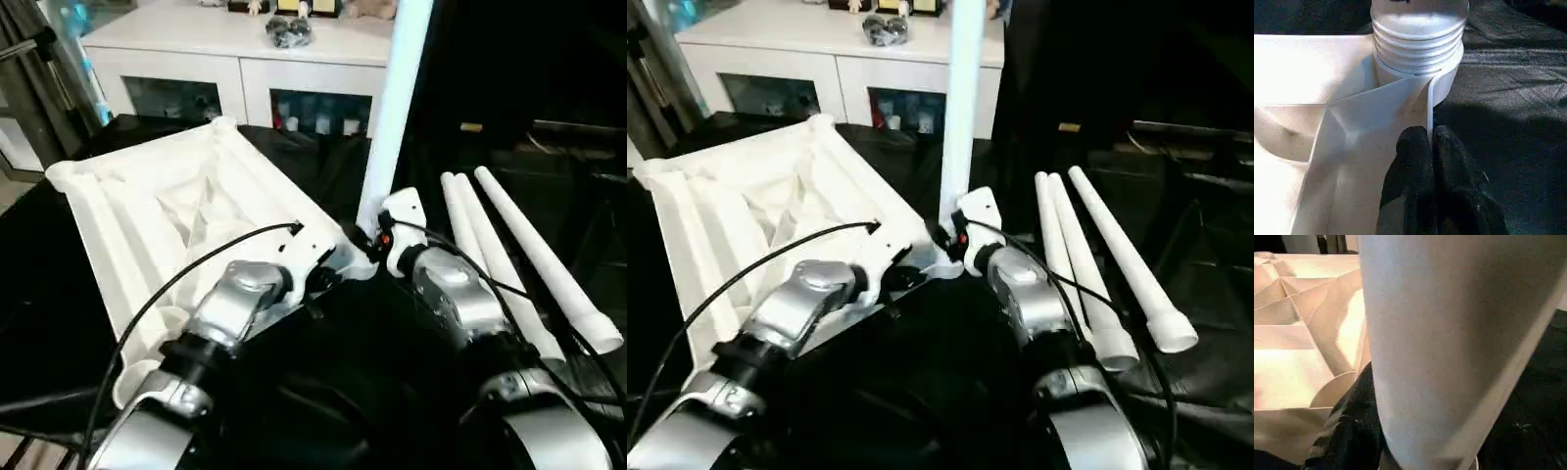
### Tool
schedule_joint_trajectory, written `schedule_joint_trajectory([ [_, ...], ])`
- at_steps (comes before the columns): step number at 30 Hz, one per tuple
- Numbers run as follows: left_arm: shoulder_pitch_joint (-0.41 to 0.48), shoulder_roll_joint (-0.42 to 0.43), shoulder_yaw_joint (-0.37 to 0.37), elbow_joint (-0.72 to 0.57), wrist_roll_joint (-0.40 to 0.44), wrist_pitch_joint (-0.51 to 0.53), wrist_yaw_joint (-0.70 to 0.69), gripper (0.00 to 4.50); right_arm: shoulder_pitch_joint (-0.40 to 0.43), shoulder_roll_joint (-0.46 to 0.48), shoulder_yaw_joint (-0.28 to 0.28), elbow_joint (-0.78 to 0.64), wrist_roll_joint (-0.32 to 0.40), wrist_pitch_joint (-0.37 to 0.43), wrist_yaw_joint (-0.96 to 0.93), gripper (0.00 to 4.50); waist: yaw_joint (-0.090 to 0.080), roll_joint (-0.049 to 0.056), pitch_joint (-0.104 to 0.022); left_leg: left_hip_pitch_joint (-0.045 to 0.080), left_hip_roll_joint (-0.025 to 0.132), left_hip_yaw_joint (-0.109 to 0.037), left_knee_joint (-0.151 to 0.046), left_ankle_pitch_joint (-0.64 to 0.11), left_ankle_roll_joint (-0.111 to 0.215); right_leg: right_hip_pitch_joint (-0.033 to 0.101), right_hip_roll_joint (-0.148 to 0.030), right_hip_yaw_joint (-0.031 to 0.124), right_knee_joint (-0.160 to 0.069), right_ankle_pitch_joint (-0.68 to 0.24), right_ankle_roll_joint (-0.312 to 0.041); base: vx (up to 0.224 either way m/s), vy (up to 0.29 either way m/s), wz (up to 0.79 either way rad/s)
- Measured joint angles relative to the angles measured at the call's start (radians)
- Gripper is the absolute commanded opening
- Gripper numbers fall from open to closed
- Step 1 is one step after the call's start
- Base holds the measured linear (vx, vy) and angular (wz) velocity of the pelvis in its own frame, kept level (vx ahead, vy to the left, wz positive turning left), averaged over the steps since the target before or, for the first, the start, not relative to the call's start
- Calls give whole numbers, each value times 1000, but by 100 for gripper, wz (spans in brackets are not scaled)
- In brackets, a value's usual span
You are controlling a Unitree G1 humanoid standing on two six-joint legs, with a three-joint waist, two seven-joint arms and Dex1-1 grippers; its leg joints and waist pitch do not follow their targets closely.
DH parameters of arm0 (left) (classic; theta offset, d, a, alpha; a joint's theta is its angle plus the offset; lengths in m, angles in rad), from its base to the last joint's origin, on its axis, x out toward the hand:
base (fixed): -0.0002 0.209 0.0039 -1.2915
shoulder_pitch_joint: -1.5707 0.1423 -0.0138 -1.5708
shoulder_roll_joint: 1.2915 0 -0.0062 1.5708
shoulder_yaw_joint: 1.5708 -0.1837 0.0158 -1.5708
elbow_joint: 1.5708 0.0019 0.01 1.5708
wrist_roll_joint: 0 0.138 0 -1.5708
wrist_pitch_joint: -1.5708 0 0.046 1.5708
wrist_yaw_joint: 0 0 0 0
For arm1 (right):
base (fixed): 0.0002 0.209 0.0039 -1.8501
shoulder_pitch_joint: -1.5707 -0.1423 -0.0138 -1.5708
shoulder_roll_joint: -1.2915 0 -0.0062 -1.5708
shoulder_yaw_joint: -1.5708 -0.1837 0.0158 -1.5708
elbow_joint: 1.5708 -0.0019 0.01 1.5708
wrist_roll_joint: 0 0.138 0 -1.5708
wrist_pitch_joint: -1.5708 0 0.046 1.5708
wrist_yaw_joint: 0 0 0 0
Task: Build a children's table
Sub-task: Insert table leg to table base
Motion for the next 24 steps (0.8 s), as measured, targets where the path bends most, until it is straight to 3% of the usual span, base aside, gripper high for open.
schedule_joint_trajectory([
  [12, 0, 6, 2, -1, 8, 3, 8, 0, -27, 28, -17, 52, -9, -31, -32, 190, -3, 0, 0, 1, 0, -1, -1, 0, 0, -3, 0, 0, -3, -1, 2, 0, 0, 0],
  [13, 0, 7, 1, -3, 8, 3, 5, 0, -27, 29, -20, 52, -10, -37, -32, 246, -3, 0, 0, 1, 0, -1, -2, 0, 0, -3, 0, 0, -4, -1, 2, 0, 0, 0],
  [14, 0, 8, 1, -4, 8, 2, 0, 0, -27, 30, -20, 52, -9, -40, -32, 260, -3, 0, 0, 1, 0, -1, -3, 0, 0, -3, 0, 0, -5, -1, 2, 0, 0, 0],
  [18, 1, 22, -7, -24, 6, -4, -25, 0, -16, 36, -39, 61, 7, -36, -23, 296, -2, 3, 2, -8, 0, -1, -7, 0, 0, -7, 0, -1, -14, 4, -3, 0, 0, 0],
  [21, 1, 28, -8, -32, 6, -5, -36, 0, -16, 36, -40, 57, 8, -36, -4, 308, -1, 3, 1, -8, 0, 0, -6, 0, 0, -8, 0, -1, -14, 14, -9, 0, 0, 0],
  [24, 1, 37, -8, -36, 6, -9, -49, 0, -16, 36, -40, 47, 13, -36, 18, 348, -1, 3, 2, -8, 0, 0, -8, 0, 0, -9, 0, -2, -14, 14, -9, 0, 0, 0],
])
